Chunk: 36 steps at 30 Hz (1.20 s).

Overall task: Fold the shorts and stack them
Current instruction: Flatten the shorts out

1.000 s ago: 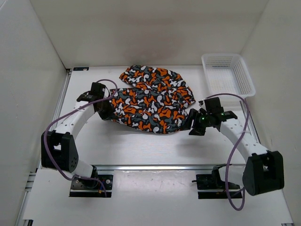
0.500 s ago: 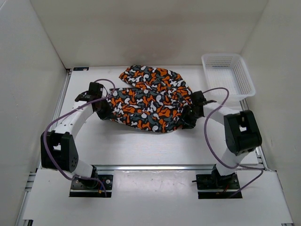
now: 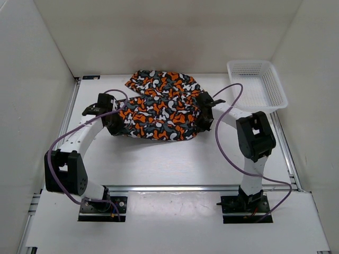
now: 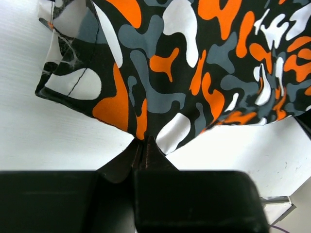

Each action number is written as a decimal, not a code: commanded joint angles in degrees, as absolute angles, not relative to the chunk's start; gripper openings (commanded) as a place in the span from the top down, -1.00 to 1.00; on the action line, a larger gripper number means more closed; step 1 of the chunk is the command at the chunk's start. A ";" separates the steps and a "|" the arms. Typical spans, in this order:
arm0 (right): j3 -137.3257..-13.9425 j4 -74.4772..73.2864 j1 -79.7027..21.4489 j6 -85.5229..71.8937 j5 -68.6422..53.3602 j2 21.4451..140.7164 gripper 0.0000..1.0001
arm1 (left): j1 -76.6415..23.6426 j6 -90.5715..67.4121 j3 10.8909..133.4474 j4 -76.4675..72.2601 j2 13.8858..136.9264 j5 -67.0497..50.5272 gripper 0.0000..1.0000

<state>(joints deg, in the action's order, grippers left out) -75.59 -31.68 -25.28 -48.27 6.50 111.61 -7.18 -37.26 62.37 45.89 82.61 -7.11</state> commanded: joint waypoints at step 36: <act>-53.19 -44.74 -9.40 -28.21 -5.09 76.74 -0.08 | -5.90 -37.88 55.20 51.67 78.49 -6.96 0.20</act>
<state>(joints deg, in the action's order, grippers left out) -55.64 -44.51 -9.43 -27.07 -3.09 80.71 -8.29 -38.41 55.22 50.52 81.32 -9.80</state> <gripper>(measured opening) 0.537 0.375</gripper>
